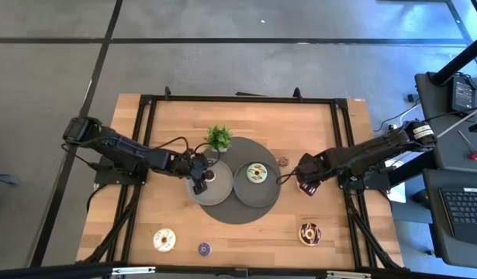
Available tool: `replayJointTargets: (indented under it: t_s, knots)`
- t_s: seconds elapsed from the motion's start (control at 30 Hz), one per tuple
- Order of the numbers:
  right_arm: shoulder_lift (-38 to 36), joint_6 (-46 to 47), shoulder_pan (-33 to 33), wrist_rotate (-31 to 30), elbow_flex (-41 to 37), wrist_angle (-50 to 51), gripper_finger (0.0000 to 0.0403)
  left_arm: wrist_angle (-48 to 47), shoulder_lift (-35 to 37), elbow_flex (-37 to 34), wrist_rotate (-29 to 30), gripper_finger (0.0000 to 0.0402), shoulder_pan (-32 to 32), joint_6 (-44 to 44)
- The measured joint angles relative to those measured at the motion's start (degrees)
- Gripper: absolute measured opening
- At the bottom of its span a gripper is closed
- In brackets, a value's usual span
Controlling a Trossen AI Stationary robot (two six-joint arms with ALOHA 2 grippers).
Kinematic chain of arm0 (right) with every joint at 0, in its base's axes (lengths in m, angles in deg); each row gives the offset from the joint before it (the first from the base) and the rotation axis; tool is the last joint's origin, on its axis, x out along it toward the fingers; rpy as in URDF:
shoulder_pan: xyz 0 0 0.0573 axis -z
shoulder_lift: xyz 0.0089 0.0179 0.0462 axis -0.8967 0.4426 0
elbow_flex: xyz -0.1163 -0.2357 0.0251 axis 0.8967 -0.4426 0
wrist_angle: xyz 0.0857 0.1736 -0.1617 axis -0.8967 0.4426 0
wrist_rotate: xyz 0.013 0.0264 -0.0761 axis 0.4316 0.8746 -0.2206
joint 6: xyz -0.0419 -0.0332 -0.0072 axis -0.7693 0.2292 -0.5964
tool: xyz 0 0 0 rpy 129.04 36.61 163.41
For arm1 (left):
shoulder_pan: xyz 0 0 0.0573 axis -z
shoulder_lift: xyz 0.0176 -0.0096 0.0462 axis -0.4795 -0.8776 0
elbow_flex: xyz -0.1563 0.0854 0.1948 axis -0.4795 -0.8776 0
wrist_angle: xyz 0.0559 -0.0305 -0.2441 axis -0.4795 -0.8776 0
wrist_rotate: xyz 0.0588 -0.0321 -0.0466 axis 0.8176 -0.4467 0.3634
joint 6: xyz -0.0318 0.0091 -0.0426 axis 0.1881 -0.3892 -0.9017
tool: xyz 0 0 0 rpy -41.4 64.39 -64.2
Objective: Pick & Place donuts
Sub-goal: Put the small dark brown donut on the gray plate, then put the large purple donut on the black plate
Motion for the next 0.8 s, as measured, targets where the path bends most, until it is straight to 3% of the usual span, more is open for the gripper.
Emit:
replayJointTargets:
  t_s: [0.63, 0.8]
  knots:
    - [0.0, -1.1, 0.0, 1.5, -9.0, -13.7, 0.0165, 0.4, 3.0, 0.0, 0.0, 0.0143, 0.0, 0.9]
    - [0.0, -1.5, 0.1, 1.8, -8.5, -13.5, 0.0136, 0.4, 3.0, 0.0, 0.0, 0.0141, 0.0, 0.9]
